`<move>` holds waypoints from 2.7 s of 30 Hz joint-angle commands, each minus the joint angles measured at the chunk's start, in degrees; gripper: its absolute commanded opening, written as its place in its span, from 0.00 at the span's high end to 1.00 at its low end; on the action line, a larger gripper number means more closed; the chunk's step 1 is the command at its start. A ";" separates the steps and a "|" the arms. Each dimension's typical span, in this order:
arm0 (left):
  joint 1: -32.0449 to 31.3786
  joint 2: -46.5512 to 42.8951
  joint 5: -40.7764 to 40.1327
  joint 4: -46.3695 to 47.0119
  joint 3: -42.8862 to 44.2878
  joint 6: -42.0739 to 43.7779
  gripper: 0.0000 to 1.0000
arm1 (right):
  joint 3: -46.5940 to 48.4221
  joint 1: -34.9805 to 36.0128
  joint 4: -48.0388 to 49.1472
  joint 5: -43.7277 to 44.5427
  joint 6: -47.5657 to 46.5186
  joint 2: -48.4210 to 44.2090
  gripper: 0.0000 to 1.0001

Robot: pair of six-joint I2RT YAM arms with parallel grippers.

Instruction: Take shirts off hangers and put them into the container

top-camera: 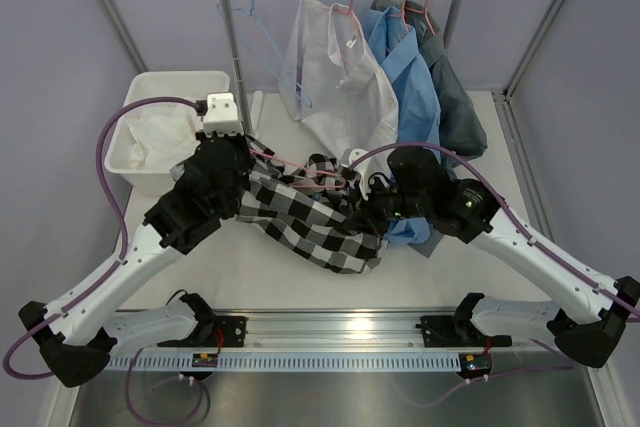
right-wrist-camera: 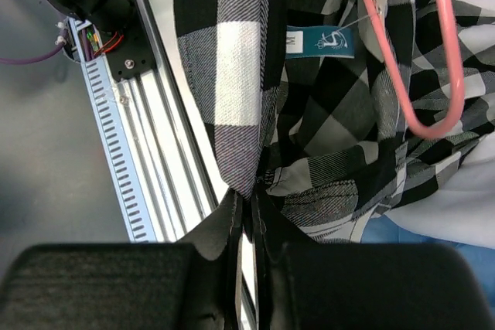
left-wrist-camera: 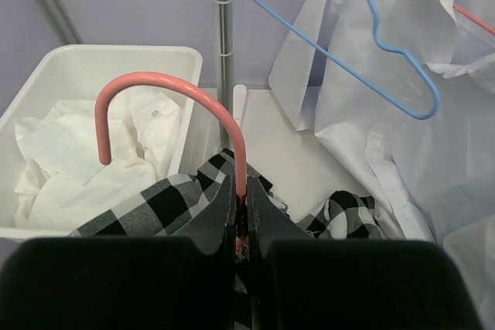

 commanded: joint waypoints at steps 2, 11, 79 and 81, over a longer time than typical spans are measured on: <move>2.08 -3.28 -9.97 3.06 1.37 -1.50 1.00 | -0.99 0.78 -1.95 3.05 3.11 -3.31 1.00; 2.17 -2.67 4.51 3.23 0.76 -7.65 1.00 | -0.82 2.01 2.79 -3.36 5.31 -2.78 0.48; 8.91 -8.74 25.34 -5.90 1.19 -7.74 0.01 | 6.29 2.01 -14.06 24.39 6.27 -8.75 1.00; 12.78 -8.73 27.02 -7.22 0.93 -8.62 0.01 | 7.35 2.01 -16.00 26.25 6.89 -9.55 1.00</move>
